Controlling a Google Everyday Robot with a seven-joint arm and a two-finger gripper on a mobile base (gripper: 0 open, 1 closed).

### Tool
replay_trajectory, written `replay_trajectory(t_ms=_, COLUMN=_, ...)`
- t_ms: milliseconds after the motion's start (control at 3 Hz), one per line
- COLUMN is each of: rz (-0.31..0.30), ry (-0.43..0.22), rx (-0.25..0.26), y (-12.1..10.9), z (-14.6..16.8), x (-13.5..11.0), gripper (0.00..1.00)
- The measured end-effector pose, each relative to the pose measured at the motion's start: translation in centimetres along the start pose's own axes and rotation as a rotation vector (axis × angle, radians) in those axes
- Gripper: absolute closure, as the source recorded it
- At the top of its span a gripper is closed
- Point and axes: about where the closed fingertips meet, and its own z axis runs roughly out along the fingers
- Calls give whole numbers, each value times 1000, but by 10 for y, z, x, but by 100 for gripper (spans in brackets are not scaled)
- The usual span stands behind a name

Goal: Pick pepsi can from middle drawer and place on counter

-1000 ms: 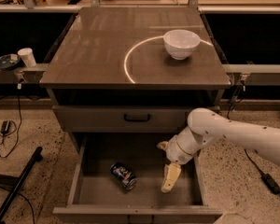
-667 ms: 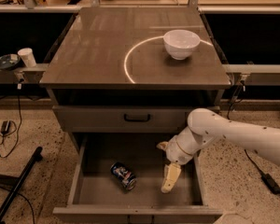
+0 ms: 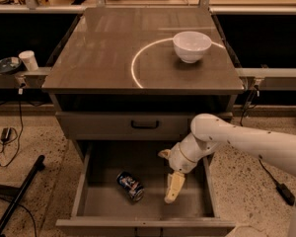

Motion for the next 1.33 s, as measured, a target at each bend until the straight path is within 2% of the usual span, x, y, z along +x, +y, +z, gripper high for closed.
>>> replay_trajectory(t_ms=667, rz=-131, ry=-22, rx=-95, y=9, z=35, x=-55, gripper=0)
replay_trajectory(t_ms=1000, rz=-131, ry=-21, rx=-95, y=9, z=36, x=-55, gripper=0)
replay_trajectory(t_ms=1333, rz=-124, ry=-8, rx=-67, y=8, z=39, x=-55, gripper=0)
